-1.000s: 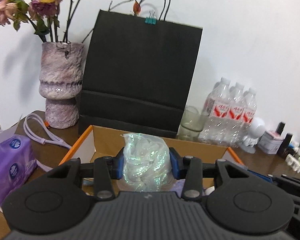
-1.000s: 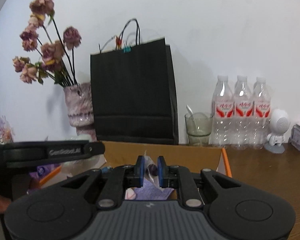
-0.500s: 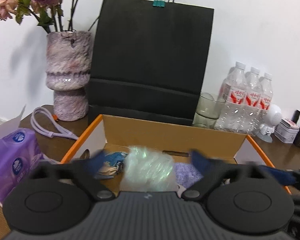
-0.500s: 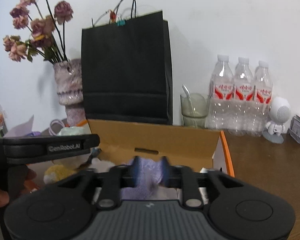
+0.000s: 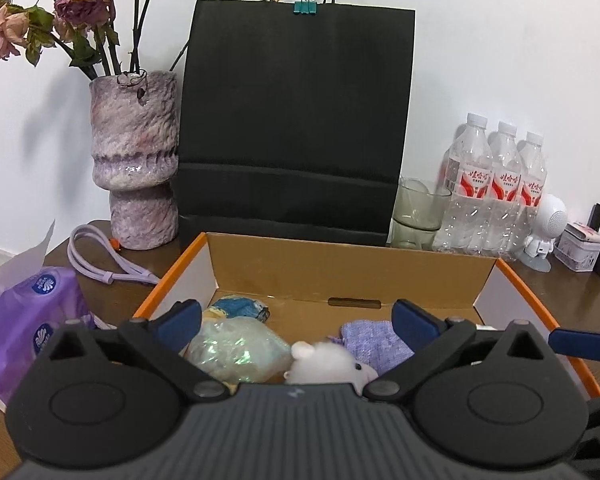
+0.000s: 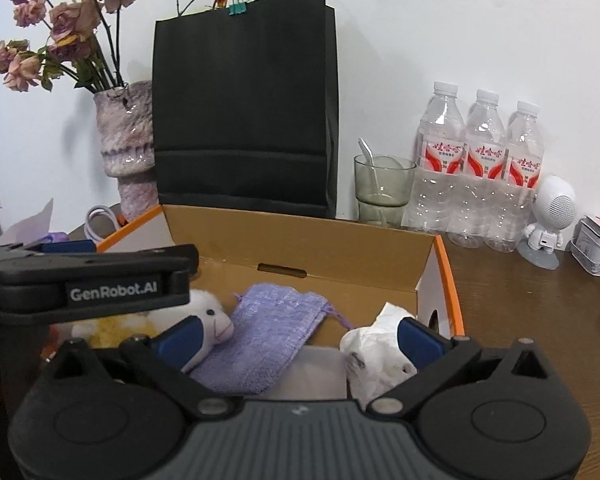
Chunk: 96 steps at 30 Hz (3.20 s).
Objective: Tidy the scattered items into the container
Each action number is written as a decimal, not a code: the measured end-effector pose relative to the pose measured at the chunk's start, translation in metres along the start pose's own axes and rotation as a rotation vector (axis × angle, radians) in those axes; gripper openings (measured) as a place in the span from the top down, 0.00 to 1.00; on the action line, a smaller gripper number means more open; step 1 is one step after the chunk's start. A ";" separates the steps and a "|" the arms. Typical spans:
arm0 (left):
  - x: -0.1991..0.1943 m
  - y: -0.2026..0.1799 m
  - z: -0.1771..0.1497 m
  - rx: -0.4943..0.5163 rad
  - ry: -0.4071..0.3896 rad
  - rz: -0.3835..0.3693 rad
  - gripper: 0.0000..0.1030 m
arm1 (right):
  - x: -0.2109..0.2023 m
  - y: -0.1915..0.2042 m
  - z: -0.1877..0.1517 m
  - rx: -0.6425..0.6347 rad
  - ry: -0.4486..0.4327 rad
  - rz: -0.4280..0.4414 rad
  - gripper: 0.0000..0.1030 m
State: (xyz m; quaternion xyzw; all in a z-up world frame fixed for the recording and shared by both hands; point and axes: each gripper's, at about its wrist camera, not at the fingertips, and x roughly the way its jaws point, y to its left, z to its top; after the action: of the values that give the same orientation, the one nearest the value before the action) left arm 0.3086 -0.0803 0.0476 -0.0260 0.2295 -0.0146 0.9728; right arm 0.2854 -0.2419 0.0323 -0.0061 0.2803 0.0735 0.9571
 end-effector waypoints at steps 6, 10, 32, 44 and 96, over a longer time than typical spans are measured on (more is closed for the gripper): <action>-0.009 0.003 0.004 -0.012 -0.022 -0.001 0.00 | -0.001 -0.002 0.001 0.002 -0.005 -0.005 0.00; -0.016 0.006 0.006 -0.026 -0.033 -0.011 0.00 | -0.006 -0.002 0.003 -0.006 -0.009 0.012 0.00; -0.093 0.093 -0.007 -0.062 -0.020 0.033 0.00 | -0.092 -0.033 -0.021 -0.040 -0.099 0.021 0.00; -0.104 0.120 -0.052 0.019 0.085 0.041 0.00 | -0.113 -0.043 -0.090 -0.081 -0.052 -0.009 0.00; -0.080 0.086 -0.091 0.088 0.147 -0.010 0.91 | -0.088 -0.039 -0.113 0.013 0.030 -0.068 0.38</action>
State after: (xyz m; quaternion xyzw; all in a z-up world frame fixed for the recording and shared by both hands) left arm 0.1973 0.0051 -0.0030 0.0168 0.2993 -0.0313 0.9535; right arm 0.1577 -0.2980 -0.0165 -0.0104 0.2945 0.0387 0.9548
